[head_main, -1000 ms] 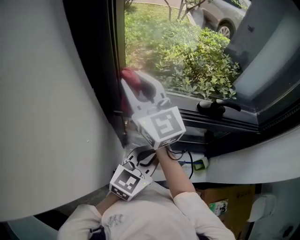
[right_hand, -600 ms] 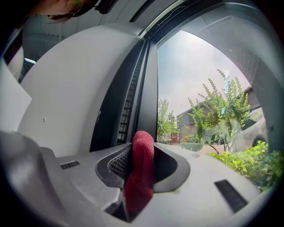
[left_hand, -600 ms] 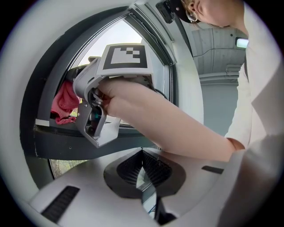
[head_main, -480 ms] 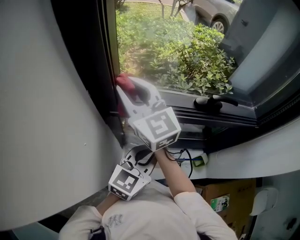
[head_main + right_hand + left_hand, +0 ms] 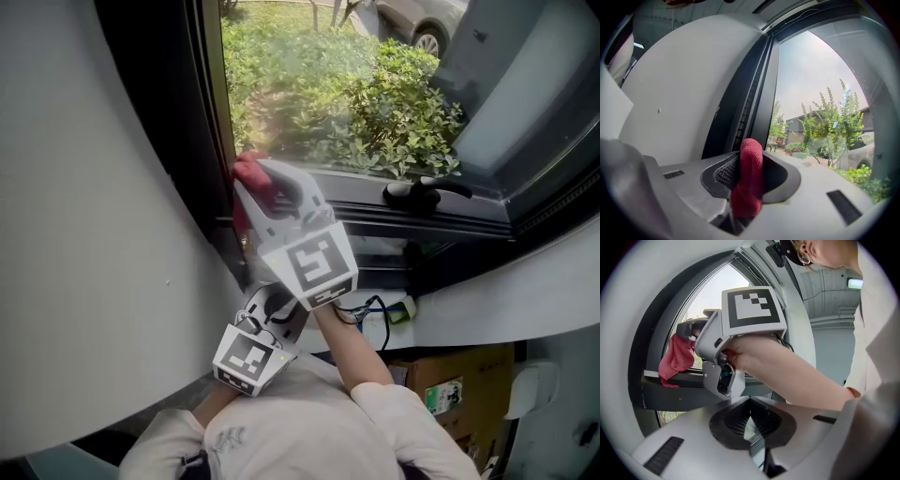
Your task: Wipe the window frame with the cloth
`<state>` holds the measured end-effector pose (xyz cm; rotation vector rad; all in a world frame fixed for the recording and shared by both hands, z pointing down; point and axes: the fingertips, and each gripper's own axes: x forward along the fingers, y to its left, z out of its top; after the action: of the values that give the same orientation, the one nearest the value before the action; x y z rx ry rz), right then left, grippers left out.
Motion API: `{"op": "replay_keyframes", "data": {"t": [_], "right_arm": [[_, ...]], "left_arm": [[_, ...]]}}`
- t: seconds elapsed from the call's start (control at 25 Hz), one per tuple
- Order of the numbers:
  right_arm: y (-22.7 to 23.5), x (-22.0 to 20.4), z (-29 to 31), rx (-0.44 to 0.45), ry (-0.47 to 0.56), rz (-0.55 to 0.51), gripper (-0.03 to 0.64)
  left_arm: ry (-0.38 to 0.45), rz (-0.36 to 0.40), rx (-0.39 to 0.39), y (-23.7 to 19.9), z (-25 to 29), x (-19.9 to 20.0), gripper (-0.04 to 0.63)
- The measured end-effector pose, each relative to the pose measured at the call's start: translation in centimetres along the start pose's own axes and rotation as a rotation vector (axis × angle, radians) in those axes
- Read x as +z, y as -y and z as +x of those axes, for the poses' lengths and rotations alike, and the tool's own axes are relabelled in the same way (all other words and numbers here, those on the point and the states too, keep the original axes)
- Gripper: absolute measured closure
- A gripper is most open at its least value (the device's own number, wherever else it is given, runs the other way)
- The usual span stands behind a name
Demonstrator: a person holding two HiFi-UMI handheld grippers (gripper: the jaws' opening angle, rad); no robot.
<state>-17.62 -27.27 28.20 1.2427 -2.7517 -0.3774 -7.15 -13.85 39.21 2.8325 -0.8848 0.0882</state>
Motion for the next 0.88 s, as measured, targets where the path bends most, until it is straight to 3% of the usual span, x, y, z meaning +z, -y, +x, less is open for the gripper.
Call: {"op": "replay_keyframes", "data": {"t": [0.52,0.88], "right_arm": [[1.0,-3.2,-0.4,-0.071,-0.166,-0.113,0.515],[0.9,-3.9,-0.3,-0.070,-0.204,-0.163,0.515]], "left_arm": [[-0.007,0.007,0.024,-0.4,-0.3,0.0,0.586],[-0.014,0.005,0.045,-0.8,-0.3,-0.1,0.586]]}}
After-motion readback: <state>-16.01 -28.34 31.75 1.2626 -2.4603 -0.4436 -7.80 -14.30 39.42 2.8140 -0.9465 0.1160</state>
